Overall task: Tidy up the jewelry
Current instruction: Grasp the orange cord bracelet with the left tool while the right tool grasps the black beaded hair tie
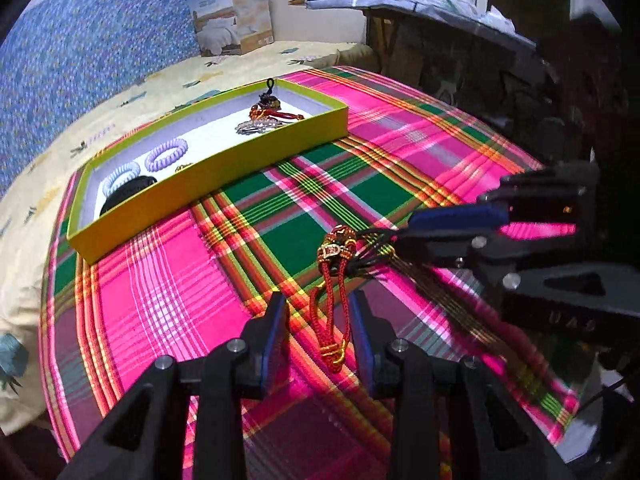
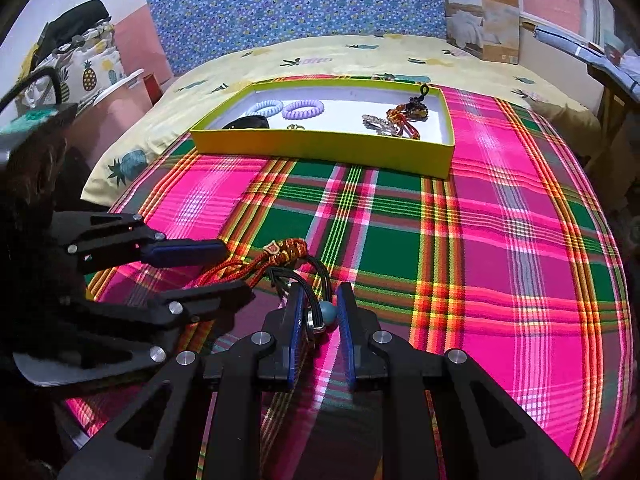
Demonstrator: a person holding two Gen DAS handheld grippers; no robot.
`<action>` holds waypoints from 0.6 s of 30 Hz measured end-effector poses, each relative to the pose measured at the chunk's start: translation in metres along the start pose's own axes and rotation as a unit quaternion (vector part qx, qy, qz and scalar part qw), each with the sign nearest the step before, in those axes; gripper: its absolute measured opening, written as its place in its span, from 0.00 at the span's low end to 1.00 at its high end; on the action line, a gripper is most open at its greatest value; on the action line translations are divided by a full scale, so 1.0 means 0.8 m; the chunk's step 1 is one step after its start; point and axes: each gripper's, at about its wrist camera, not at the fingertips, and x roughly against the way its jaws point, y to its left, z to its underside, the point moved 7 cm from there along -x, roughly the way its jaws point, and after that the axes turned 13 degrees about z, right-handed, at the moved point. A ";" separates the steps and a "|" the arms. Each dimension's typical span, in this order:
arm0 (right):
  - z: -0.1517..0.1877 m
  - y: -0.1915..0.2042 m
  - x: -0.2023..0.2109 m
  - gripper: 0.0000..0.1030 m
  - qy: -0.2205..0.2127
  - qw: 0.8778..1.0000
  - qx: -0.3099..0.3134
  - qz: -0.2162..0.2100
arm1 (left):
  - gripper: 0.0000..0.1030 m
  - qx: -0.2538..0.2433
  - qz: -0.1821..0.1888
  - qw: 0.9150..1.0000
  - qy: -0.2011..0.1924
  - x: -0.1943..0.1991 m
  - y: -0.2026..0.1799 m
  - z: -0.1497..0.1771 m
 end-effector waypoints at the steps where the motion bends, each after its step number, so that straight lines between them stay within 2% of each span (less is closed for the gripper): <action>1: 0.000 -0.001 0.001 0.16 -0.001 1.000 0.000 0.000 | 0.28 -0.004 -0.001 1.000 0.001 0.000 -0.002 0.000; 3: -0.002 -0.001 0.003 0.16 -0.004 1.000 0.000 -0.001 | 0.05 -0.011 -0.005 1.000 0.003 -0.001 -0.005 0.000; 10: -0.003 -0.008 0.010 0.16 -0.010 1.000 -0.005 0.005 | 0.03 0.018 -0.001 1.000 -0.012 0.010 0.003 0.003; 18: -0.008 -0.020 0.024 0.16 -0.022 1.000 -0.016 0.014 | 0.03 0.057 0.005 0.996 -0.068 0.055 0.020 -0.006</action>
